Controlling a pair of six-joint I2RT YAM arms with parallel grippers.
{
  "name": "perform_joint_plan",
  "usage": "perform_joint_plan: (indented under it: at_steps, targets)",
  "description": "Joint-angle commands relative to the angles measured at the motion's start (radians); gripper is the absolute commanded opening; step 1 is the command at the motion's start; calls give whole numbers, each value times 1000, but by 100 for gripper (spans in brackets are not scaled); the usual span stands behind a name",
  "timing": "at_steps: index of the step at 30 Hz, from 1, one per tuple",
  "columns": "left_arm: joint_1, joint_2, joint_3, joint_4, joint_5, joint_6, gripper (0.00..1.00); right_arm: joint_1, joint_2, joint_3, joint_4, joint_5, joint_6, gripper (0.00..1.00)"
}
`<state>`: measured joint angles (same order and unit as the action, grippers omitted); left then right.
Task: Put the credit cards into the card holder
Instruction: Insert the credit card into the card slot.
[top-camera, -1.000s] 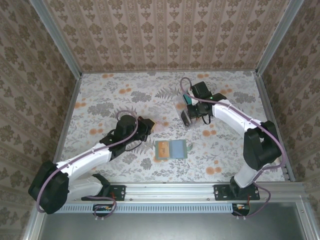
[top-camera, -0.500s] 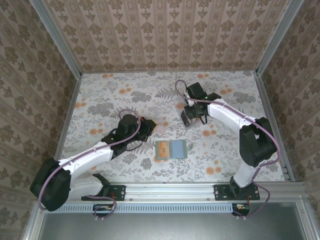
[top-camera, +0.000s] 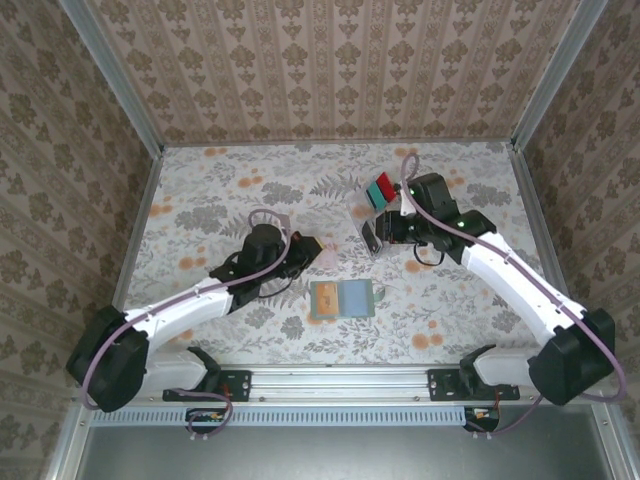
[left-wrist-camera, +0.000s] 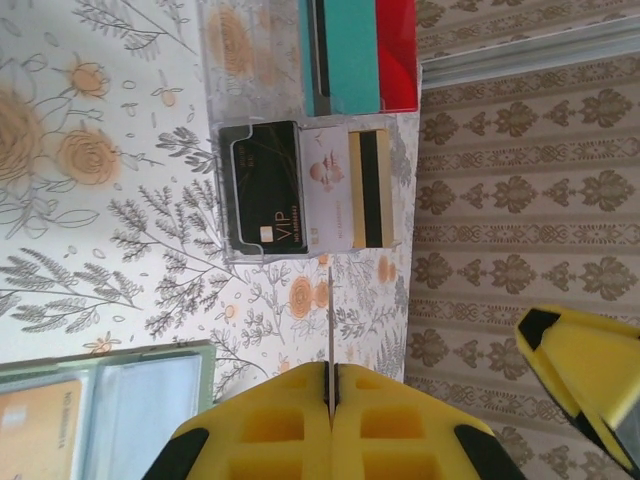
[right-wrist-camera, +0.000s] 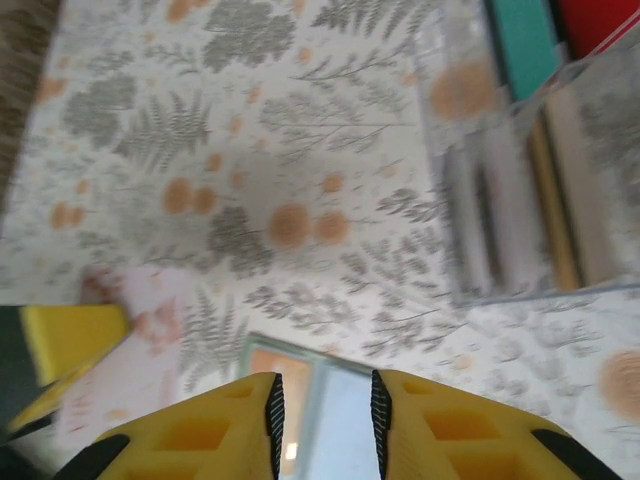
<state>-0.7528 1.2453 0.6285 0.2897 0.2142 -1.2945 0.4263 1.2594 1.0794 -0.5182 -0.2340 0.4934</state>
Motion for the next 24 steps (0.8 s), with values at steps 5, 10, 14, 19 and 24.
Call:
perform_joint_plan:
  at_steps: [5,10,14,19,24]
  targets:
    - [-20,11,17,143,30,68,0,2,-41,-112,182,-235,267,38]
    - [-20,23,16,186,58,81,0,2,-25,-131,258,-322,352,40]
    - [-21,33,13,215,72,67,0,2,-43,-153,303,-359,410,44]
    - [-20,40,-6,271,83,20,0,2,-41,-192,406,-417,494,47]
    - [-19,45,-13,298,102,-21,0,3,7,-190,457,-467,528,46]
